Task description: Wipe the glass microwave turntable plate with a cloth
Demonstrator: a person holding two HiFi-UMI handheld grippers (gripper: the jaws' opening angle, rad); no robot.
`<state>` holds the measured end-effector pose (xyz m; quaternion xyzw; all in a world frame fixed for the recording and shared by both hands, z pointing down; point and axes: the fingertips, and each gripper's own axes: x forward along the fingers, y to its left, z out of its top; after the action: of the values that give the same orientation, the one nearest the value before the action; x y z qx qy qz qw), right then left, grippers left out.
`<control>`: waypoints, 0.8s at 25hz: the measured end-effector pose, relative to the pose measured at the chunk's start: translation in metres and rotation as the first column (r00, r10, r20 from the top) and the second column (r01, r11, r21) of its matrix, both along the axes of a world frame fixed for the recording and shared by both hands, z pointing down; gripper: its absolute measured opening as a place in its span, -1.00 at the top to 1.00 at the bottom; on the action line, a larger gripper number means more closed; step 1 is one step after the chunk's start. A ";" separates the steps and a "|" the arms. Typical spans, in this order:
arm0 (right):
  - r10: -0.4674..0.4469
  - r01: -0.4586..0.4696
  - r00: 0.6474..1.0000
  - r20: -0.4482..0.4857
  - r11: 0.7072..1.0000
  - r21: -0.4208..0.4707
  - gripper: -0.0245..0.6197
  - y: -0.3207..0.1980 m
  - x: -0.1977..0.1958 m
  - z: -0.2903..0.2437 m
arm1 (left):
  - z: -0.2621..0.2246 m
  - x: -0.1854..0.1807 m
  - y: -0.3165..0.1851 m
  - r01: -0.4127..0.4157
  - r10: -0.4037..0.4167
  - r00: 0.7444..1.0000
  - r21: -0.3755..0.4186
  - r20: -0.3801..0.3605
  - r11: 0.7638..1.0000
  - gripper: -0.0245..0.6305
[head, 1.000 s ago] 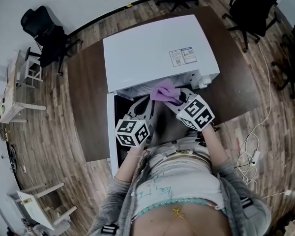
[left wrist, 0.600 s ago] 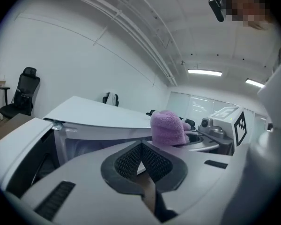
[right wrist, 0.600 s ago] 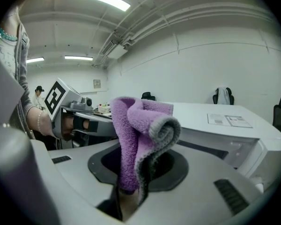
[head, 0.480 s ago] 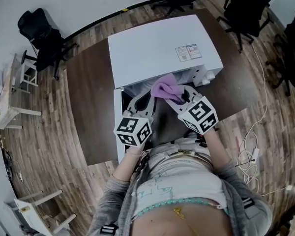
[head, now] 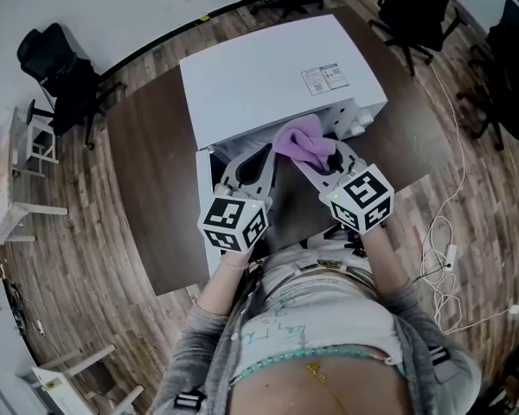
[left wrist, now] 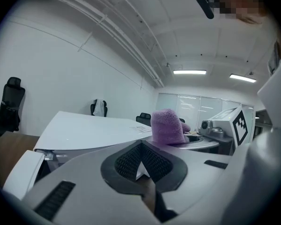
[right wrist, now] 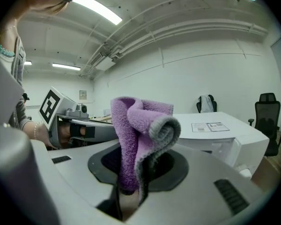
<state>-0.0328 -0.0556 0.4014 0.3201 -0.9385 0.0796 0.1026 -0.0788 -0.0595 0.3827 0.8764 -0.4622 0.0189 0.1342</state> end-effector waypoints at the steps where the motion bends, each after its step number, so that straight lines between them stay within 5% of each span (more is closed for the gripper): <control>1: 0.010 -0.010 1.000 0.001 1.000 0.003 0.57 0.000 0.002 0.000 | 0.000 0.001 0.000 -0.001 0.001 1.000 0.005 0.011 1.000 0.89; 20: 0.045 -0.045 0.999 -0.027 0.999 0.002 0.57 -0.011 0.009 0.006 | 0.010 0.004 -0.004 -0.018 0.016 0.994 0.020 0.108 1.000 0.89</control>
<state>-0.0238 -0.0668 0.4074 0.3420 -0.9296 0.0770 0.1135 -0.0745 -0.0638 0.3923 0.8793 -0.4616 0.0625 0.0996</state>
